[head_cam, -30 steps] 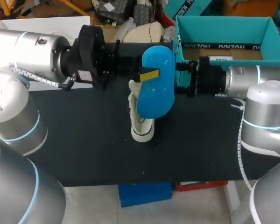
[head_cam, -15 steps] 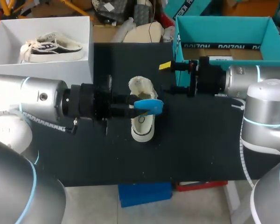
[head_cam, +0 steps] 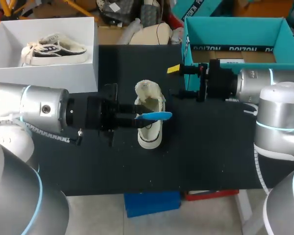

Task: Take the shoe out of the shoebox, open the shoe tongue, remove and reinsert the insole, then place the shoe into the shoebox

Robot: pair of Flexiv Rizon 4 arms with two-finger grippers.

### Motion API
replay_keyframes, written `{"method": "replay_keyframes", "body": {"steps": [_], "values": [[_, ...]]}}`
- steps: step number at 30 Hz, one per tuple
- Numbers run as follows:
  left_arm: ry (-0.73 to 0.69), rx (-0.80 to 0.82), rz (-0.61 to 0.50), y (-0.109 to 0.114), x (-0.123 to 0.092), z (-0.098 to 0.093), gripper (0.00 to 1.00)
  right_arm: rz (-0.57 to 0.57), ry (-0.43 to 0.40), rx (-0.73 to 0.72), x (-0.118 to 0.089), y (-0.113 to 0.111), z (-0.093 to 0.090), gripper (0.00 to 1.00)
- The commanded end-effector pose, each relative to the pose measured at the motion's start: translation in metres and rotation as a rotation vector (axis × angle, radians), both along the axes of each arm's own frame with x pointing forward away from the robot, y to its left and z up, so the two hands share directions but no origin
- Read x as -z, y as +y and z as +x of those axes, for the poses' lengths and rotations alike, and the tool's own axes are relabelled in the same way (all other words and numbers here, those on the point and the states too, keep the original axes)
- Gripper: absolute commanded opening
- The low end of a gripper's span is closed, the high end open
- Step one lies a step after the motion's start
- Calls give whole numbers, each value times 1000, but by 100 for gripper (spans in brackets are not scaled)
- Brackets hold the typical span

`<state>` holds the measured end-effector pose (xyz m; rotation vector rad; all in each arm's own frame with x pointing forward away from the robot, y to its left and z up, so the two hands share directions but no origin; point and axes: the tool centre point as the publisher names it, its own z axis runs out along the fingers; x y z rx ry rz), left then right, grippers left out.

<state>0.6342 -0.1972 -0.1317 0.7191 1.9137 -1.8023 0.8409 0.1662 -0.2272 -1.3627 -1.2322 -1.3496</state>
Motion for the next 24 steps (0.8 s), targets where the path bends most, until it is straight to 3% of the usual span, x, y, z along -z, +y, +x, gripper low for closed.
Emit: {"method": "replay_keyframes", "body": {"steps": [1,4,8,17,21,24], "values": [[-136,-13,-14,1,-4,-22,0,0,0,5,1,2,0,100],[-289,-12,-73,6,8,-44,0,0,0,5,1,2,0,100],[-437,-40,-83,13,28,-46,0,0,0,5,1,2,0,100],[-662,-26,-44,22,78,-25,0,0,0,5,1,2,0,100],[-632,70,-66,27,107,-8,0,0,0,5,1,2,0,100],[-632,70,-66,27,107,-8,0,0,0,5,1,2,0,100]]}}
